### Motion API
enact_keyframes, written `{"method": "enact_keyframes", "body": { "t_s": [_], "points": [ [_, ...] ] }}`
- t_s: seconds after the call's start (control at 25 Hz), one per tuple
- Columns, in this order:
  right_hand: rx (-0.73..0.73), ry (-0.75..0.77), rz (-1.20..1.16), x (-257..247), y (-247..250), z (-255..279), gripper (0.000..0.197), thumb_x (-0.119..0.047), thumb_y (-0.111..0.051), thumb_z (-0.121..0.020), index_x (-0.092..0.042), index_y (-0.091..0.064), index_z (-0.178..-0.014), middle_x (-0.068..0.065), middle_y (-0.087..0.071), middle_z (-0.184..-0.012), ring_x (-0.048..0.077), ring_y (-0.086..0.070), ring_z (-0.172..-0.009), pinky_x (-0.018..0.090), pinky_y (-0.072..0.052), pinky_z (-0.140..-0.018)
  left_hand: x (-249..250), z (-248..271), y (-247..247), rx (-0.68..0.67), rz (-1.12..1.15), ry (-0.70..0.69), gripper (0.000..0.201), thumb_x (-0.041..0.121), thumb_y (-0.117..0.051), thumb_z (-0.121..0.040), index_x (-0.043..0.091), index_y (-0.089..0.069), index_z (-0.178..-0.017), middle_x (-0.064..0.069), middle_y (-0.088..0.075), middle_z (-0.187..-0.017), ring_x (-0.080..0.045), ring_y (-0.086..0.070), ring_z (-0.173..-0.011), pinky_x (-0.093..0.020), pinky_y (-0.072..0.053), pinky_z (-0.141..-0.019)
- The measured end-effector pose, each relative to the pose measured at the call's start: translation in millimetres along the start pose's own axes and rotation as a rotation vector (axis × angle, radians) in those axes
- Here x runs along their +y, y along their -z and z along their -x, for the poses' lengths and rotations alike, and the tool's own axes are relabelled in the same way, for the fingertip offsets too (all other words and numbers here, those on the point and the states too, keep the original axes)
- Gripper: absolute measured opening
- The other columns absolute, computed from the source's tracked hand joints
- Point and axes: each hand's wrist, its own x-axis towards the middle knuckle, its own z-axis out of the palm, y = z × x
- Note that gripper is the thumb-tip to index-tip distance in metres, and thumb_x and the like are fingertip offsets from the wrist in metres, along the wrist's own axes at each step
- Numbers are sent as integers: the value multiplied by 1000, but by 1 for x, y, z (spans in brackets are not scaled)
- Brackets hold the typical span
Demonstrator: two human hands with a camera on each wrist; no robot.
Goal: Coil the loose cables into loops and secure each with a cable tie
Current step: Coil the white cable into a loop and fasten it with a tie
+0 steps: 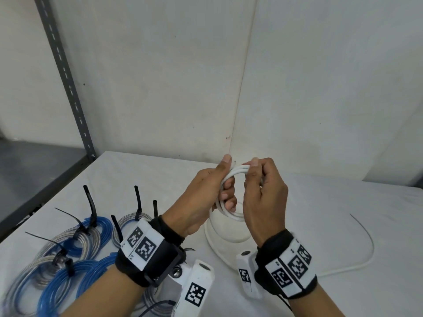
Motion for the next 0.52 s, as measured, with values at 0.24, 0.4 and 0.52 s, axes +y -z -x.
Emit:
{"method": "enact_keyframes", "body": {
  "t_s": [0.24,0.4,0.52],
  "points": [
    [-56,-28,9,2,-2,2,37,-30,-45,-107,-8,-58,-80,-2,-51,-61,11,-46,-55,19,-36,-54,-4,-1,2,-78,140,88,53,46,-40,-107,18,-39,-62,3,-21,-50,-12,-23,-42,-25,-38,-49],
    [-9,-113,-41,2,-2,1,41,-34,-46,-105,-14,-51,-70,-11,-41,-55,6,-38,-53,19,-33,-52,-9,0,1,-151,221,117,53,52,-42,-103,19,-36,-62,5,-18,-50,-8,-20,-39,-24,-32,-46],
    [-9,-126,-65,2,-3,1,41,-40,-46,-105,-19,-49,-69,-12,-39,-56,9,-37,-53,31,-38,-52,-10,1,-1,-132,206,101,54,52,-43,-103,19,-32,-61,5,-16,-50,-9,-17,-40,-24,-30,-45]
  ]
}}
